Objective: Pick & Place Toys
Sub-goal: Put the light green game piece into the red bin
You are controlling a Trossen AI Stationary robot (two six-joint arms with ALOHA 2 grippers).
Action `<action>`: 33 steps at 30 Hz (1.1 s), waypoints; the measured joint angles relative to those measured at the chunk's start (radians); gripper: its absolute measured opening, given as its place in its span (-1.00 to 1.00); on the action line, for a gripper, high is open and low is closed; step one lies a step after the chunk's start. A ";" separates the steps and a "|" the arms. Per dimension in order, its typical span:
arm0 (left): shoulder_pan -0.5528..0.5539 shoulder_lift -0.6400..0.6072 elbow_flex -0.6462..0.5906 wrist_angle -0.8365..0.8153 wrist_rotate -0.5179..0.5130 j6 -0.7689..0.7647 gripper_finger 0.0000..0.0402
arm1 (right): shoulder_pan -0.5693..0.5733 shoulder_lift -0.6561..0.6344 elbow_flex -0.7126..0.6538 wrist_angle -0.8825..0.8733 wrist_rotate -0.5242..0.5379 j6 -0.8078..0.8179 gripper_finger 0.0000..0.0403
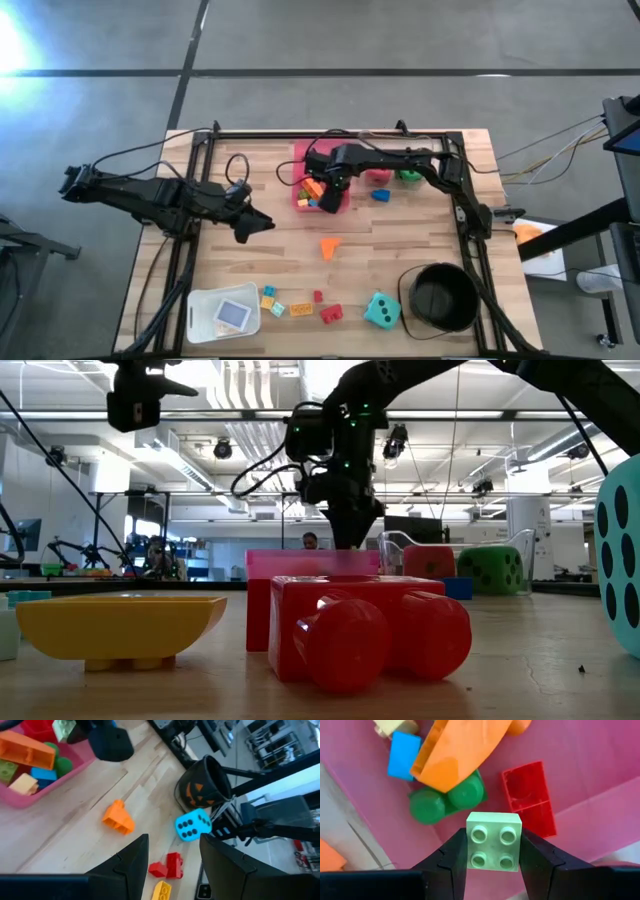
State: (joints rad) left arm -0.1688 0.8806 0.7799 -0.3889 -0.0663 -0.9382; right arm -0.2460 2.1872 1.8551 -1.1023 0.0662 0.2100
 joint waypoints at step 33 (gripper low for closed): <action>0.000 0.000 0.000 0.003 0.007 -0.004 -0.10 | 0.012 0.000 -0.092 0.069 -0.041 0.014 -0.33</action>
State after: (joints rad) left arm -0.1692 0.8806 0.7799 -0.3859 -0.0589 -0.9424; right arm -0.2337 2.1872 1.7634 -1.0336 0.0250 0.2243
